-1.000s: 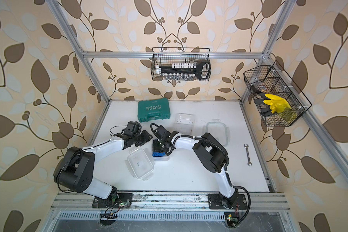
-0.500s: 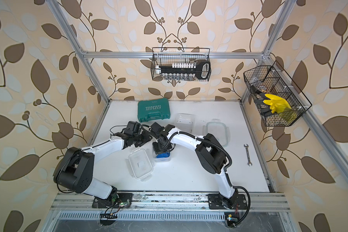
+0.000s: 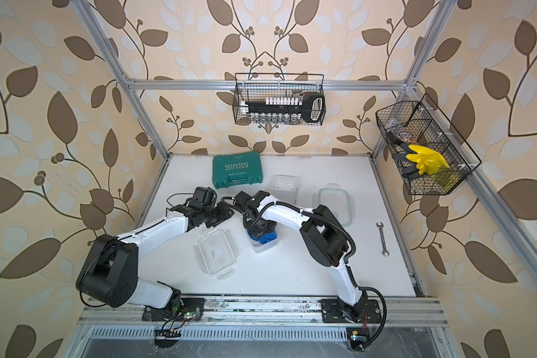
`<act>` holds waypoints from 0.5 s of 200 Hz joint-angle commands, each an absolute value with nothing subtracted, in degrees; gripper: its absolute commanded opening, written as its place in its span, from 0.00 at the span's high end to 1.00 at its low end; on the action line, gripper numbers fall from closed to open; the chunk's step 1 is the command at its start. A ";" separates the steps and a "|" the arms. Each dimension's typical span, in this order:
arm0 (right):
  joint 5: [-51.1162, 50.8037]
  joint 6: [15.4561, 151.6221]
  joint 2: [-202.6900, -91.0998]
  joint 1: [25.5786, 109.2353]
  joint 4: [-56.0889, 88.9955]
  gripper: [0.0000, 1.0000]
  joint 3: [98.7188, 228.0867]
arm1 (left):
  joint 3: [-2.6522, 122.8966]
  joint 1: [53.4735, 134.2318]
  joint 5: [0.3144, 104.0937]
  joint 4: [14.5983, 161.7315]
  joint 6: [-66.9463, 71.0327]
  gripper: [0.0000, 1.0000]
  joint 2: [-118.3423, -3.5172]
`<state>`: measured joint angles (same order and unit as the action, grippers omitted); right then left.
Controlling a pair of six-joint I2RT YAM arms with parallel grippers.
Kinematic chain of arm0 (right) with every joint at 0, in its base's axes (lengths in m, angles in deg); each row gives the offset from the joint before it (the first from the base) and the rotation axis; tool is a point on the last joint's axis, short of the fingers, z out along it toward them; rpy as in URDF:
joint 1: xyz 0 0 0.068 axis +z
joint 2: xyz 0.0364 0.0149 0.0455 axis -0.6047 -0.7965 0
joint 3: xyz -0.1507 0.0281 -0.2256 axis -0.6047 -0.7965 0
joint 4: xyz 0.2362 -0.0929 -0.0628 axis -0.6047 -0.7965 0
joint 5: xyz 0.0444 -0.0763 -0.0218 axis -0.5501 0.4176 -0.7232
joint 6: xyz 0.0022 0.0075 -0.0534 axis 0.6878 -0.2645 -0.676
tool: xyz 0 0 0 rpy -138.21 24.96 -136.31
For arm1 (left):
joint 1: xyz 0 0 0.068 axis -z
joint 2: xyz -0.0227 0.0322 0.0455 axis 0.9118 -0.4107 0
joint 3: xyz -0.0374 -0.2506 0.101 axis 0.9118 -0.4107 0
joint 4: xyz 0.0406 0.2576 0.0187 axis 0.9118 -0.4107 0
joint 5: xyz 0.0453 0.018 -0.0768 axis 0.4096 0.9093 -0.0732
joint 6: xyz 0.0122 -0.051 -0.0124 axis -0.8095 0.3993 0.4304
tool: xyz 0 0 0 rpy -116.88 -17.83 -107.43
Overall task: Wipe the insides of the lunch boxes
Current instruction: Wipe the dirt inside the lunch box.
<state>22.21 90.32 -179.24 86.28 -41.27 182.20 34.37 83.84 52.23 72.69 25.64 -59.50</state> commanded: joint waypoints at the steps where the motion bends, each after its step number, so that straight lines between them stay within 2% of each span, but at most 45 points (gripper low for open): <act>1: 24.54 90.61 -178.32 86.33 -39.55 1.00 179.26 | 33.39 84.70 49.29 75.04 25.11 0.53 -56.64; 36: 18.63 91.91 -175.74 85.98 -34.30 1.00 175.13 | 37.37 88.70 48.75 69.78 21.82 0.51 -57.36; 100: 10.03 94.86 -170.05 85.33 -27.74 1.00 170.18 | 39.67 90.13 46.42 68.24 21.75 0.53 -62.64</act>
<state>14.52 93.22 -172.57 85.83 -30.56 171.40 37.10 89.35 47.99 70.03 23.54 -60.92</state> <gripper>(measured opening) 0.066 0.481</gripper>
